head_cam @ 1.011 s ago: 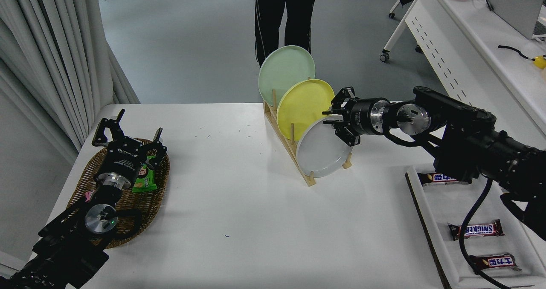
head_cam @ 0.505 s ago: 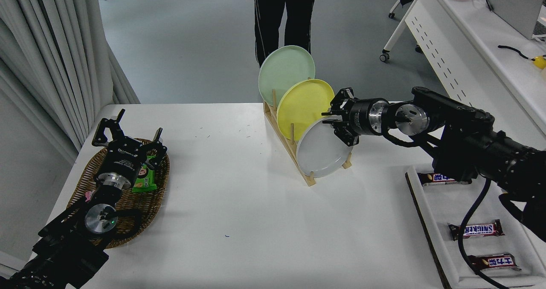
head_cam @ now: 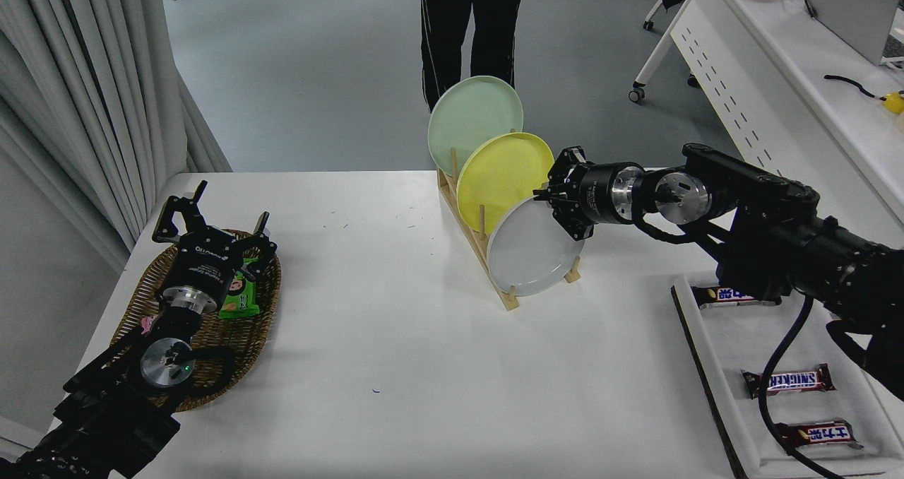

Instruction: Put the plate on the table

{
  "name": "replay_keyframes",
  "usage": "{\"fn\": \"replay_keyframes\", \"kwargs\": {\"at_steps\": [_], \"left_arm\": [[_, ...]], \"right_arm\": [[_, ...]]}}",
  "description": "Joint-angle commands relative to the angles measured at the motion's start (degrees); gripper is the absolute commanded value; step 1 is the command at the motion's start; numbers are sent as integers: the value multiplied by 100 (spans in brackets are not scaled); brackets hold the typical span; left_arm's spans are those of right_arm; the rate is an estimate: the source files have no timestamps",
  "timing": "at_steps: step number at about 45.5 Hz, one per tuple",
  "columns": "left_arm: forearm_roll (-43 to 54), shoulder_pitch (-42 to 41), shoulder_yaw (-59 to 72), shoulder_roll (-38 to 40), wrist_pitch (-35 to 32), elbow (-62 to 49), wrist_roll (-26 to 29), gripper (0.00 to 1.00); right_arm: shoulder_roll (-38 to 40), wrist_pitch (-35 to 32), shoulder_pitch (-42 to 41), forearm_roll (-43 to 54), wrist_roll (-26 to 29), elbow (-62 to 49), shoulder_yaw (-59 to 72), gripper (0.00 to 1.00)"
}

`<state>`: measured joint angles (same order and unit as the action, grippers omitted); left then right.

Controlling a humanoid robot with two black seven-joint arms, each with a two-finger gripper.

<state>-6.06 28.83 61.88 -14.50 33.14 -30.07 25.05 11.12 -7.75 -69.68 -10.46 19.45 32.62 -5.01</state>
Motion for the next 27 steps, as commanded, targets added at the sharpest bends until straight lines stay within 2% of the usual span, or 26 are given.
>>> {"fn": "replay_keyframes", "kwargs": {"at_steps": [1,27], "left_arm": [[0,0,0,0,0,2,0,100],[0,0,0,0,0,1,0,100]], "right_arm": [[13,-8,-2,18,15,7,-35,0],[145,19,-291,-52,234,86,-264,0]]}}
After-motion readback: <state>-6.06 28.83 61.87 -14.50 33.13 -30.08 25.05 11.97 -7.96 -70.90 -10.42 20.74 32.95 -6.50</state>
